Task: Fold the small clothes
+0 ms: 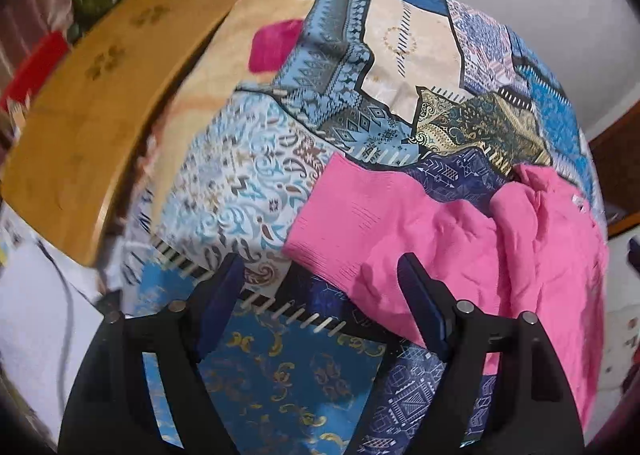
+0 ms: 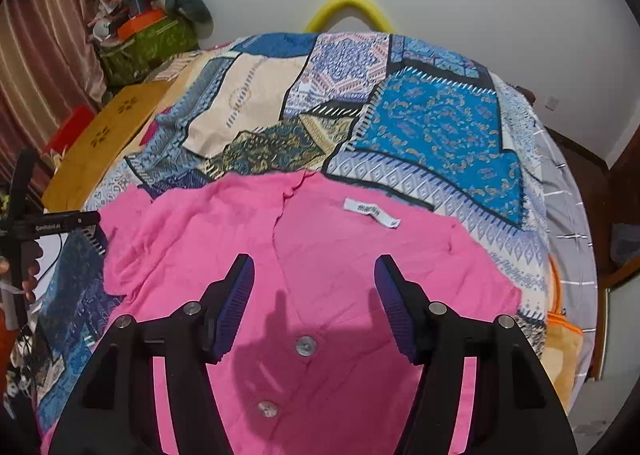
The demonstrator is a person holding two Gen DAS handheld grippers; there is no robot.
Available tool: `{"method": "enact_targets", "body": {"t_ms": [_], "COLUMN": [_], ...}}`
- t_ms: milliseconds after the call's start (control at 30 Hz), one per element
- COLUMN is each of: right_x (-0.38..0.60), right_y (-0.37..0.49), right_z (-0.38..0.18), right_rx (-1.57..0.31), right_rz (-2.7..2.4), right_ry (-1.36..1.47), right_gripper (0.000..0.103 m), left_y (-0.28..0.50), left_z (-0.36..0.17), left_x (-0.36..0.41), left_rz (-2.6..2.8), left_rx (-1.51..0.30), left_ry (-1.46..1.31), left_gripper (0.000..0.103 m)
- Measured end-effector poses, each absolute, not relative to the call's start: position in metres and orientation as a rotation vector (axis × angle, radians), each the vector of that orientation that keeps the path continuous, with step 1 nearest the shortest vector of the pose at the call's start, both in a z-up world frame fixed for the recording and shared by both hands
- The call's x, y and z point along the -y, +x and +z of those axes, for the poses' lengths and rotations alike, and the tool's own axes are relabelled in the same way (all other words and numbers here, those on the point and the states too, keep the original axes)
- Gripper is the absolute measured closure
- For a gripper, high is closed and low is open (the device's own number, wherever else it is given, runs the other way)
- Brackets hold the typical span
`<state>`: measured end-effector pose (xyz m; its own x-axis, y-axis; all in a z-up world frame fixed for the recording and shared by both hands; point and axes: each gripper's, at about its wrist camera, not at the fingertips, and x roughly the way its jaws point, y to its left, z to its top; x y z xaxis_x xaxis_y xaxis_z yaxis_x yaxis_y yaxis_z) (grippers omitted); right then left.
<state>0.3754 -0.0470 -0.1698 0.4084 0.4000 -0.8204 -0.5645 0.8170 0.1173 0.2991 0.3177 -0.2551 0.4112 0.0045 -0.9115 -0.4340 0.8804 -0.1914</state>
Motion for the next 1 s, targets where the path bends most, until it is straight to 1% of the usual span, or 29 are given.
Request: {"method": "enact_targets", "body": {"t_ms": [100, 133, 167, 233, 267, 333, 367, 400, 433, 500, 633, 833, 1000], "right_x": [0.041, 0.039, 0.038, 0.037, 0.037, 0.037, 0.037, 0.038, 0.039, 0.042, 0.051, 0.069, 0.087], "right_y": [0.373, 0.372, 0.372, 0.370, 0.370, 0.370, 0.370, 0.371, 0.371, 0.370, 0.369, 0.367, 0.364], "right_z": [-0.174, -0.175, -0.176, -0.178, -0.179, -0.180, -0.181, -0.182, -0.183, -0.183, -0.180, -0.171, -0.163], "right_rx": [-0.976, -0.974, -0.974, -0.976, -0.977, -0.979, -0.982, -0.986, -0.989, -0.991, -0.989, -0.971, -0.952], "right_rz": [0.623, 0.625, 0.630, 0.636, 0.638, 0.638, 0.637, 0.636, 0.635, 0.630, 0.628, 0.627, 0.641], "right_ry": [-0.198, -0.200, -0.202, -0.199, -0.197, -0.194, -0.191, -0.186, -0.183, -0.180, -0.160, -0.117, -0.065], "right_gripper": [0.044, 0.044, 0.044, 0.044, 0.044, 0.044, 0.044, 0.044, 0.044, 0.044, 0.044, 0.044, 0.044], "left_y": [0.301, 0.303, 0.305, 0.309, 0.310, 0.314, 0.315, 0.315, 0.317, 0.319, 0.323, 0.334, 0.352], "left_z": [-0.264, -0.267, -0.270, -0.276, -0.279, -0.284, -0.285, -0.286, -0.286, -0.282, -0.253, -0.179, -0.123], "left_x": [-0.321, -0.323, -0.324, -0.327, -0.327, -0.325, -0.324, -0.323, -0.321, -0.316, -0.300, -0.267, -0.224], "left_rz": [0.273, 0.273, 0.279, 0.283, 0.284, 0.298, 0.296, 0.289, 0.289, 0.315, 0.329, 0.282, 0.235], "left_rx": [-1.119, -1.119, -1.119, -1.126, -1.130, -1.136, -1.136, -1.140, -1.149, -1.150, -1.099, -0.963, -0.880], "left_ry": [-0.480, -0.489, -0.495, -0.505, -0.505, -0.487, -0.481, -0.480, -0.480, -0.435, -0.343, -0.274, -0.203], "left_gripper": [0.036, 0.042, 0.045, 0.058, 0.062, 0.080, 0.084, 0.096, 0.099, 0.099, 0.099, 0.099, 0.099]}}
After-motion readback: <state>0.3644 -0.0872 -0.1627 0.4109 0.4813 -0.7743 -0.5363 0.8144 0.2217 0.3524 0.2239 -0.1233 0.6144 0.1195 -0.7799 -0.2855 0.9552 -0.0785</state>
